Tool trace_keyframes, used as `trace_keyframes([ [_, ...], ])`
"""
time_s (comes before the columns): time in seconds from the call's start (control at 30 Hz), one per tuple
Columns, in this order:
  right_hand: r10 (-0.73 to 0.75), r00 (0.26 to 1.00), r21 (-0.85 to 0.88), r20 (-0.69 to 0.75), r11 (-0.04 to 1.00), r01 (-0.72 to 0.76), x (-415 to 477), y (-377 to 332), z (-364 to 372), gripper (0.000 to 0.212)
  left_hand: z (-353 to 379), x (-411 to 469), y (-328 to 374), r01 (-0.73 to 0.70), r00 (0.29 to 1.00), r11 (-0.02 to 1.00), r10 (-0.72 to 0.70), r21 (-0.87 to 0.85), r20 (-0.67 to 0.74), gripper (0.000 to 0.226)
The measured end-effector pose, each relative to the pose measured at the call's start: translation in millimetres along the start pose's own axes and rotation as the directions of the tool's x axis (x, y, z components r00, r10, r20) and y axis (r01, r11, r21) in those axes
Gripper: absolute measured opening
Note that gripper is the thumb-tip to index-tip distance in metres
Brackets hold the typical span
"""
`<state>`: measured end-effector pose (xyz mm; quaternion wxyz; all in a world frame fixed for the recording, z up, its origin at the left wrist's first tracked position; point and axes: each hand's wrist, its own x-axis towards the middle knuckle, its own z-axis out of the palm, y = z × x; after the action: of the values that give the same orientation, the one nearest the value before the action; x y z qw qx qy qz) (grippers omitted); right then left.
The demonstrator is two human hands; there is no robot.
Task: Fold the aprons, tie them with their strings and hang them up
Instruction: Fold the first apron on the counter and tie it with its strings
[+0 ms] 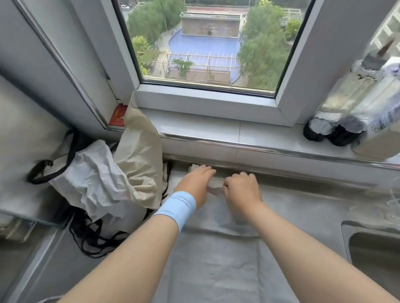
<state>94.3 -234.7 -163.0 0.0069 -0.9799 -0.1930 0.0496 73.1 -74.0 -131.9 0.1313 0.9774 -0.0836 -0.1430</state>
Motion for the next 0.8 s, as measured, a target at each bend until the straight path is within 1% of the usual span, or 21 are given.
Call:
trace_keyframes([
  [0.03, -0.035, 0.994, 0.015, -0.101, 0.999, 0.037, -3.7, 0.3, 0.8, 0.016, -0.8, -1.2, 0.5, -0.034, 0.999, 0.997, 0.034, 0.063, 0.001, 0.070],
  [0.07, -0.074, 0.974, 0.021, -0.216, 0.997, 0.081, -11.2, 1.0, -2.0, 0.012, -2.6, -6.5, 2.1, -0.061, 0.998, 0.989, 0.060, 0.136, 0.014, 0.073],
  [0.1, -0.113, 0.937, 0.036, -0.330, 0.991, 0.132, -16.1, 2.8, -2.6, 0.011, -2.4, -9.9, 1.8, -0.078, 0.997, 0.976, 0.071, 0.201, 0.042, 0.073],
  [0.13, -0.134, 0.906, 0.075, -0.401, 0.981, 0.178, -21.5, 4.4, -5.1, 0.011, -1.9, -13.1, 0.4, -0.090, 0.995, 0.963, 0.075, 0.253, 0.066, 0.067],
  [0.17, -0.139, 0.888, 0.126, -0.439, 0.969, 0.214, -30.0, 4.6, -9.8, 0.011, -2.7, -19.0, -1.1, -0.105, 0.994, 0.950, 0.090, 0.293, 0.064, 0.056],
  [0.2, -0.142, 0.885, 0.171, -0.444, 0.956, 0.240, -38.9, 4.5, -15.3, 0.010, -4.9, -25.6, -1.7, -0.114, 0.993, 0.941, 0.109, 0.318, 0.035, 0.043],
  [0.23, -0.151, 0.888, 0.201, -0.435, 0.945, 0.259, -48.6, 3.1, -21.9, 0.012, -8.8, -33.7, -0.2, -0.115, 0.992, 0.938, 0.123, 0.326, -0.006, 0.032],
  [0.3, -0.143, 0.910, 0.250, -0.390, 0.934, 0.254, -71.5, -1.7, -34.2, 0.017, -19.1, -53.8, 7.0, -0.088, 0.994, 0.954, 0.104, 0.287, -0.042, 0.019],
  [0.37, -0.085, 0.959, 0.344, -0.270, 0.922, 0.178, -95.7, -7.4, -44.4, 0.019, -28.4, -78.4, 15.1, -0.042, 0.999, 0.965, 0.042, 0.260, 0.006, 0.014],
  [0.43, -0.026, 0.993, 0.371, -0.113, 0.926, 0.067, -117.1, -12.3, -50.9, 0.021, -30.5, -103.2, 19.5, -0.029, 0.994, 0.960, -0.001, 0.279, 0.106, 0.018],
  [0.53, -0.009, 0.994, 0.399, 0.105, 0.916, -0.034, -142.8, -23.8, -60.5, 0.018, -27.5, -134.3, 23.1, -0.050, 0.957, 0.961, -0.033, 0.272, 0.290, 0.026],
  [0.6, -0.008, 0.967, 0.444, 0.253, 0.889, -0.109, -155.8, -32.5, -58.5, 0.015, -23.7, -151.3, 28.8, -0.062, 0.906, 0.968, -0.048, 0.244, 0.421, 0.028],
  [0.63, -0.010, 0.943, 0.441, 0.333, 0.886, -0.146, -164.2, -37.1, -54.8, 0.017, -19.8, -162.4, 31.9, -0.059, 0.875, 0.973, -0.057, 0.224, 0.480, 0.029],
  [0.67, -0.020, 0.903, 0.424, 0.428, 0.887, -0.182, -172.0, -40.6, -49.0, 0.016, -13.5, -173.1, 33.9, -0.047, 0.840, 0.977, -0.073, 0.207, 0.538, 0.032],
  [0.7, -0.033, 0.840, 0.408, 0.541, 0.884, -0.228, -180.3, -43.2, -43.4, 0.015, -6.2, -182.1, 34.7, -0.020, 0.799, 0.984, -0.090, 0.177, 0.594, 0.035],
  [0.77, -0.058, 0.647, 0.341, 0.760, 0.884, -0.321, -196.9, -47.2, -34.6, 0.018, 8.4, -194.8, 34.1, 0.114, 0.710, 0.993, -0.113, 0.045, 0.695, 0.036],
  [0.8, -0.059, 0.592, 0.319, 0.804, 0.883, -0.345, -202.4, -48.2, -30.3, 0.019, 15.3, -197.4, 32.9, 0.187, 0.686, 0.982, -0.101, -0.041, 0.720, 0.034],
])
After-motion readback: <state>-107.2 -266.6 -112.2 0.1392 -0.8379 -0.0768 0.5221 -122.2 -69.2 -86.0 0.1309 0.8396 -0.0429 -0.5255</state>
